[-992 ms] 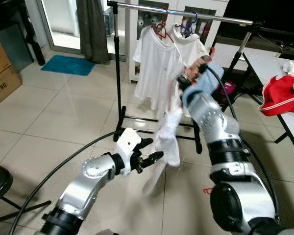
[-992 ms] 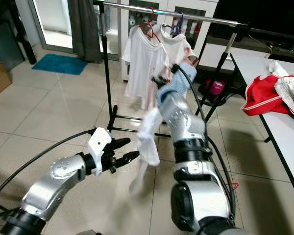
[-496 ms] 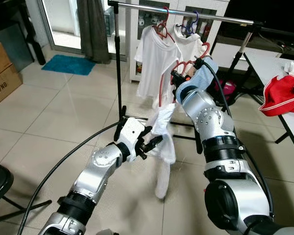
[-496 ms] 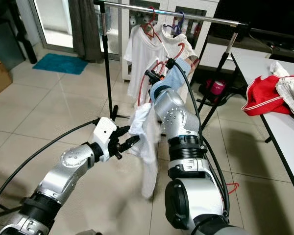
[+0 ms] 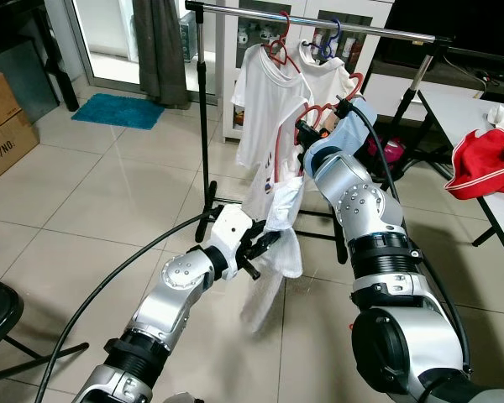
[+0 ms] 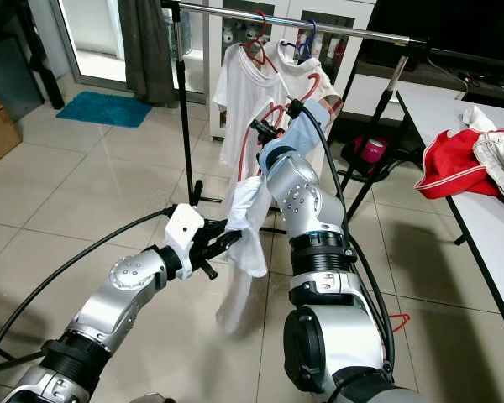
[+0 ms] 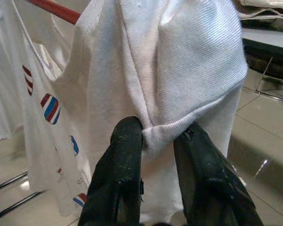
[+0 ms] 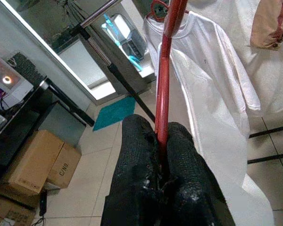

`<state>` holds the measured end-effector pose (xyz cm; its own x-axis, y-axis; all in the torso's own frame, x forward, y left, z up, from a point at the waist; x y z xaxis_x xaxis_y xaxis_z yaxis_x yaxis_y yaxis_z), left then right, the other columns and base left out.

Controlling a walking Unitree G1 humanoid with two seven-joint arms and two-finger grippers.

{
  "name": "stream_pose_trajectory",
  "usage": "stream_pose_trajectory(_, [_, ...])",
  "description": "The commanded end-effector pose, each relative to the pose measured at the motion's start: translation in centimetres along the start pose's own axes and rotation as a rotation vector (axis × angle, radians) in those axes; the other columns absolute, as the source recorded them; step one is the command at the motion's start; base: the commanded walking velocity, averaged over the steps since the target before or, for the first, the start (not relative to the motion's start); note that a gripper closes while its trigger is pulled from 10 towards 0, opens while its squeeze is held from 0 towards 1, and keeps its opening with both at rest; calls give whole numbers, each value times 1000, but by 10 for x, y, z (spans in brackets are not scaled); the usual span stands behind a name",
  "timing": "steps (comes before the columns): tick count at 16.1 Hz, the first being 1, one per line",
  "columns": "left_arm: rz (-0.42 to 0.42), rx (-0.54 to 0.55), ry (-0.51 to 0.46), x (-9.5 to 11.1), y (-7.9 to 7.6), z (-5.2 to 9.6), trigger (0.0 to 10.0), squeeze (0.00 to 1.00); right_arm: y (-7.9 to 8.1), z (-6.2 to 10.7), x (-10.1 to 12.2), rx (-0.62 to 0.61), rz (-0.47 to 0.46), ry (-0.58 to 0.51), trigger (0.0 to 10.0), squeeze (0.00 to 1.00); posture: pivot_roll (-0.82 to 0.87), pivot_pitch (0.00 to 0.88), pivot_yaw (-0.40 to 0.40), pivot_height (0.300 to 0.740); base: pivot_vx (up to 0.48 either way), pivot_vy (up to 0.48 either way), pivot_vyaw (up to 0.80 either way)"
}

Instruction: Hang hanger

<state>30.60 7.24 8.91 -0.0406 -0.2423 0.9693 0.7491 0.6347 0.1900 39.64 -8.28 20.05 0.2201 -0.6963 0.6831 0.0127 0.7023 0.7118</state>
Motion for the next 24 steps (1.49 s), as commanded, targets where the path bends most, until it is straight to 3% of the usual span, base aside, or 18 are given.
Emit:
stream_pose_trajectory(1, [-15,-8,-9,2,0,-2,0,0,12,0,12,44,-14,-28,10000,0,-84,0,-71,740,0,0,0])
stream_pose_trajectory(10, [-26,-63,-18,4,0,4,0,0,3,-2,12,17,-24,-26,10000,0,-77,0,-80,740,0,0,0])
stream_pose_trajectory(14, [-165,-148,19,18,2,15,0,0,-8,-4,8,-17,-2,-11,10000,0,-72,0,-82,740,0,0,0])
stream_pose_trajectory(16, [-300,-245,113,27,5,26,0,0,-17,-5,0,-44,22,19,10000,0,-65,0,-86,740,0,0,0])
stream_pose_trajectory(18, [-360,-299,192,29,7,31,0,0,-20,-6,-6,-51,34,38,10000,0,-65,0,-86,740,0,0,0])
stream_pose_trajectory(24, [-442,-273,150,65,11,14,0,0,-16,-4,-29,-18,64,119,10000,0,-67,0,-75,740,0,0,0])
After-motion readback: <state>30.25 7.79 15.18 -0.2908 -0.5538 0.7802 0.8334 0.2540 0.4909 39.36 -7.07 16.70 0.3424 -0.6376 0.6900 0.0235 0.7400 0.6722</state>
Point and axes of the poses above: a point about 5 cm out from each wrist's last joint towards the gripper, its own z axis pointing back from the gripper into the wrist, its own x axis along the axis of the wrist's last joint, y = z × x, the point moved 1 cm from there along -z, pointing out of the wrist towards the gripper, and after that the axes turned 8 degrees about -z, right-handed, at the moved point
